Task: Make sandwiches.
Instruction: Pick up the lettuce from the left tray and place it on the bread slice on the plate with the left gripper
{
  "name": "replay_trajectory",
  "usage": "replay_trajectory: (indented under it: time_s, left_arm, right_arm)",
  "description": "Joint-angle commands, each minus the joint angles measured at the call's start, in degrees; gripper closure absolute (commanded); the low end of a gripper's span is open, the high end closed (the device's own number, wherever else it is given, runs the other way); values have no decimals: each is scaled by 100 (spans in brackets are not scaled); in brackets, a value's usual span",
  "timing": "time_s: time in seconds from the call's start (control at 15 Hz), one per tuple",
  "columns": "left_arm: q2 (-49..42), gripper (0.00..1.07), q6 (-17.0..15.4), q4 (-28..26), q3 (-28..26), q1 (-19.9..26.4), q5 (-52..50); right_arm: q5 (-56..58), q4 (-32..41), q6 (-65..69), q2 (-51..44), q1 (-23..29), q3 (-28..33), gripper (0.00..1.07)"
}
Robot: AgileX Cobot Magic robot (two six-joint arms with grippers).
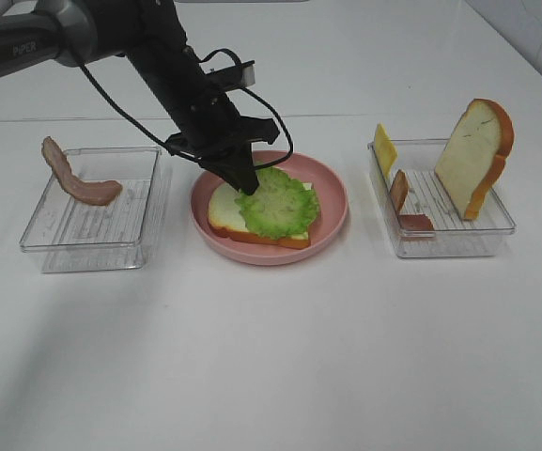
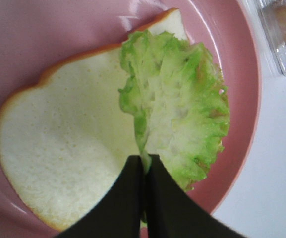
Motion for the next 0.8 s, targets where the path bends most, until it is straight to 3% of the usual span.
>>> replay_trajectory:
  time_s: [0.07, 0.47, 0.67, 0.8]
  left_arm:
    - [0, 107, -40, 17, -29, 6, -92]
    - [0, 105, -178, 252, -29, 6, -160]
    - [-46, 66, -183, 275, -40, 6, -183]
    - [-350, 12, -418, 584, -40, -17, -69]
  right_arm:
    - [-40, 40, -6, -160, 0, 23, 17]
    - [-40, 40, -6, -160, 0, 23, 17]
    - [-40, 40, -6, -160, 0, 23, 17]
    - [-40, 40, -6, -160, 0, 23, 17]
